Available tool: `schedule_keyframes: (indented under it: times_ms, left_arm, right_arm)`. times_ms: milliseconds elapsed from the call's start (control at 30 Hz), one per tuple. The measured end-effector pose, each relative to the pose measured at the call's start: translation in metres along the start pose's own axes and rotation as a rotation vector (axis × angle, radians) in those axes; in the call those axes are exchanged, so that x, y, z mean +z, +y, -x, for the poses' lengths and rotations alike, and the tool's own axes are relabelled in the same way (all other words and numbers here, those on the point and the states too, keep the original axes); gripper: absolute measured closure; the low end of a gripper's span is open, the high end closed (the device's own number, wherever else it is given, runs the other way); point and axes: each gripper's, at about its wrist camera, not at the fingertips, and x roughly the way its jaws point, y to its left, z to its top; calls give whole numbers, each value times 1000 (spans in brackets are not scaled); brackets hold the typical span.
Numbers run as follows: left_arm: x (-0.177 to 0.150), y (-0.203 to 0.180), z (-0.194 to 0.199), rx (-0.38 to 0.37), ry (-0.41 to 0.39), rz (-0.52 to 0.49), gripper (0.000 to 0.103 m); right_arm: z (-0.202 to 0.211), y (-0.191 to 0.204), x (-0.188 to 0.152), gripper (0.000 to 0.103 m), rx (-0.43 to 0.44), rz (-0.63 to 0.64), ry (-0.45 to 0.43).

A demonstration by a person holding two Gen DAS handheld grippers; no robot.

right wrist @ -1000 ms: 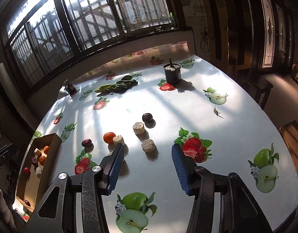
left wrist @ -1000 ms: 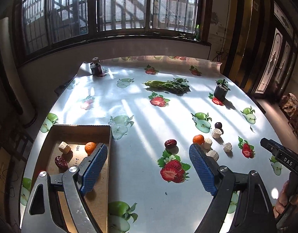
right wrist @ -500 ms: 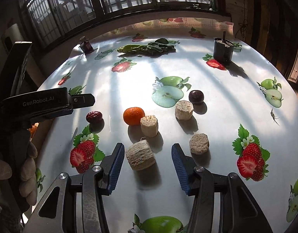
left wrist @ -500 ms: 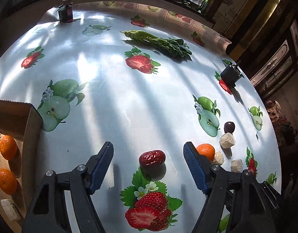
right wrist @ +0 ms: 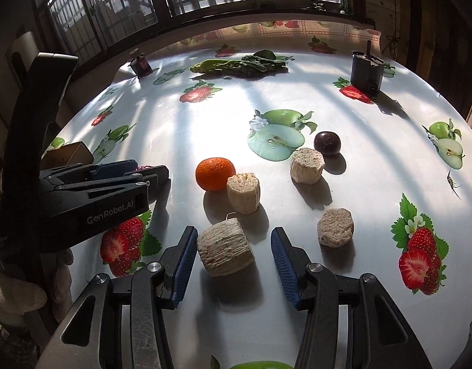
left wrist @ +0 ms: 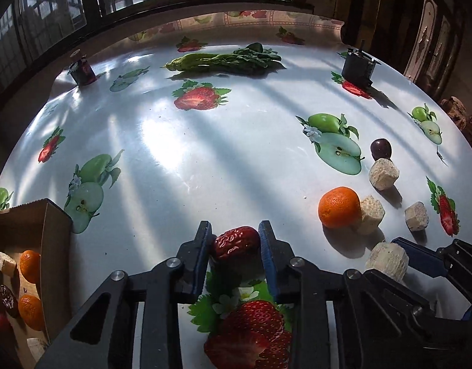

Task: Organize fruits
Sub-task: 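Carry the held date and root piece toward the cardboard tray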

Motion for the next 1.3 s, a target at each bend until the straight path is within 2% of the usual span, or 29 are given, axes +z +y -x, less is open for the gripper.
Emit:
schedule_keyframes:
  times_ms: [33,133,233,433,567,667,767,867,967,1133,1300]
  left_arm:
    - [-1,-1,2,2,-2,-4,73]
    - [-6,-5,11,6,-8,-6,73]
    - [-11,-1,30,-2,-28,16,73]
    - [-33,25,91,-91,-90,132,73]
    - [-59,61,129,-123,-130,232,73]
    - [-82,99,151,-86,-146,305,73]
    - [-105,145,165,13,-151,384,73]
    - [-129,192,167,93,-125,469,73]
    - [-150,230,160,143,-84,542,73]
    - [-173,267,140,169,-11,622,72]
    - [-179,276,128,150,8,639,72]
  right_arm:
    - [1,2,0,65,8,5,-2]
    - [4,8,-2,65,-32,35,-10]
    - [10,7,-4,65,-11,21,-14]
    - [42,16,-5,65,44,6,-61]
    - [65,34,-4,65,87,24,-90]
    - [78,58,-4,65,136,52,-98]
    - [83,91,-5,65,196,90,-92]
    - [77,132,-6,65,260,141,-65]
    - [62,180,-10,65,307,208,-27]
    - [28,256,-27,65,358,339,49]
    - [-3,300,-44,65,339,434,102]
